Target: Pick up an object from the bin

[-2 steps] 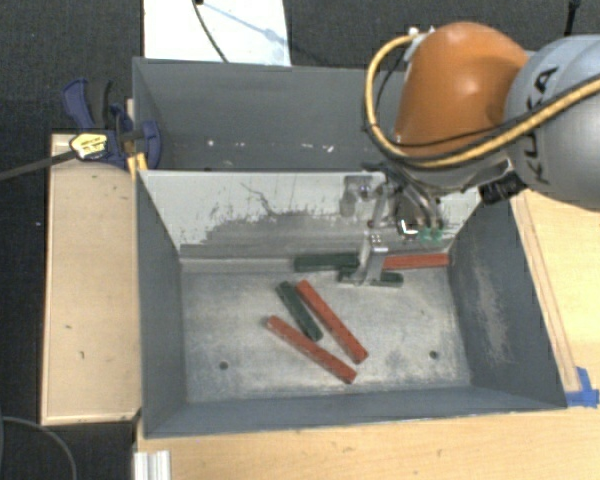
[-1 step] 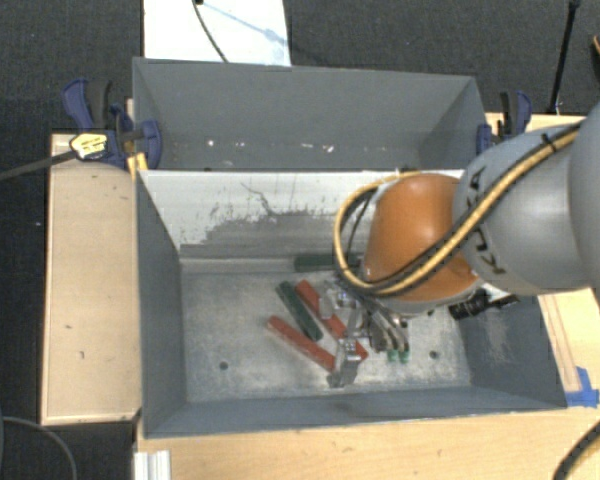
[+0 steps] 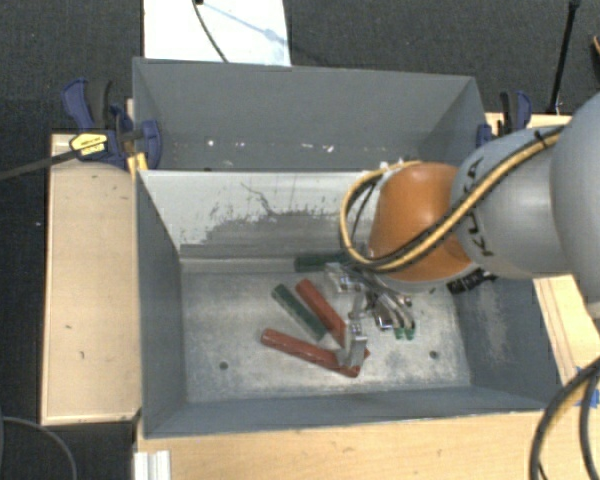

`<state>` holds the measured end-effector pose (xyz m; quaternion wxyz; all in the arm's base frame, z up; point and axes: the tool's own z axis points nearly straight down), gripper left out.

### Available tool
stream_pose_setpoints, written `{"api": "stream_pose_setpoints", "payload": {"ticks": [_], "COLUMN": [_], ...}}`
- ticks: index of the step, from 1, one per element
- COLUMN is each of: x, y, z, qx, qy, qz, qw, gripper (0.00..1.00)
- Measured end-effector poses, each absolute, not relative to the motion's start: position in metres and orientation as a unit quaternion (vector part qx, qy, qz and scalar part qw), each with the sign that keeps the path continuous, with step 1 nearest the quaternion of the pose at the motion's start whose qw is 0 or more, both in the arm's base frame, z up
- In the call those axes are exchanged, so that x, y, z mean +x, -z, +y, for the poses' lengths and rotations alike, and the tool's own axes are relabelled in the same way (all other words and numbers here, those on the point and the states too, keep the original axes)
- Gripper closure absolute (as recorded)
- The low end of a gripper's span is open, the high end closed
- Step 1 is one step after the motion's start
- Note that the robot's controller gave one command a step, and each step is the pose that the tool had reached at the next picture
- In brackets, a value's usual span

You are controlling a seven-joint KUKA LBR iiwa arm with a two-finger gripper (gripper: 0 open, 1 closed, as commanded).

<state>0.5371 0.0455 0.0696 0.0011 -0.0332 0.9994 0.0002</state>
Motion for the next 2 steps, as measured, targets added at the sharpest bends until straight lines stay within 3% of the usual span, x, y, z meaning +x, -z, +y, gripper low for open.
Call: {"api": "stream_pose_setpoints", "payload": {"ticks": [1,2], "x": [0.5372,0.5363], "y": [-0.0722,-0.0707], "z": [0.0475,0.0468], "qx": [-0.032,-0.031], "qy": [-0.001,-0.001], "qz": [0.999,1.0], "qw": [0.003,0.001], "gripper": [1.0,0.0]}}
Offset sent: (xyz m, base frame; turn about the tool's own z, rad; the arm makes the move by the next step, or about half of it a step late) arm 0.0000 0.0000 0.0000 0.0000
